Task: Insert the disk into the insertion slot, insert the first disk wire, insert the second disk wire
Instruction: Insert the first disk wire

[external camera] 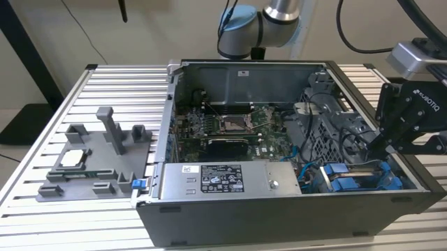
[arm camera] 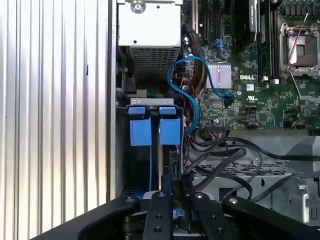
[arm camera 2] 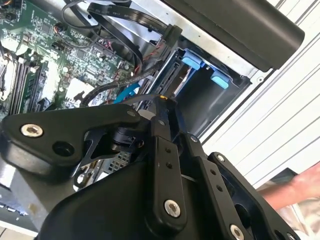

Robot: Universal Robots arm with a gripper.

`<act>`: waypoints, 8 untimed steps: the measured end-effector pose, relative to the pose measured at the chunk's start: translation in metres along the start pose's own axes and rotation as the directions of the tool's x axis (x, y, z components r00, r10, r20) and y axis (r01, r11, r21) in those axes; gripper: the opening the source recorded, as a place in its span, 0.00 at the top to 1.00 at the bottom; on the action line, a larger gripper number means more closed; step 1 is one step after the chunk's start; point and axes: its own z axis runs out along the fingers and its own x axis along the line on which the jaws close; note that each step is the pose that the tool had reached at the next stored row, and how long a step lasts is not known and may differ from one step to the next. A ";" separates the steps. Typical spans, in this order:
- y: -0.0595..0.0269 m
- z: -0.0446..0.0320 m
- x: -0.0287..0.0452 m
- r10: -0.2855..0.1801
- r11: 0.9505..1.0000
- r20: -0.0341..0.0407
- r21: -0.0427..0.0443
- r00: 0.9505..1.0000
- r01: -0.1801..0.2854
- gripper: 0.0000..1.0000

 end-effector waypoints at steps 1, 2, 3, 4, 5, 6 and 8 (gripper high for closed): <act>-0.0001 0.0008 0.0000 0.000 1.000 0.000 0.004 1.000 0.000 1.00; -0.0001 0.0018 0.0001 -0.001 1.000 0.000 0.008 1.000 0.001 1.00; -0.0001 0.0029 0.0002 -0.001 1.000 0.000 0.013 1.000 0.001 1.00; -0.0001 0.0041 0.0002 -0.001 1.000 0.000 0.017 1.000 0.001 1.00; -0.0002 0.0054 0.0003 -0.002 1.000 0.000 0.022 1.000 0.001 1.00; -0.0002 0.0066 0.0004 -0.002 1.000 0.000 0.027 1.000 0.002 1.00; -0.0004 0.0087 0.0005 -0.002 0.999 0.000 0.035 1.000 0.002 1.00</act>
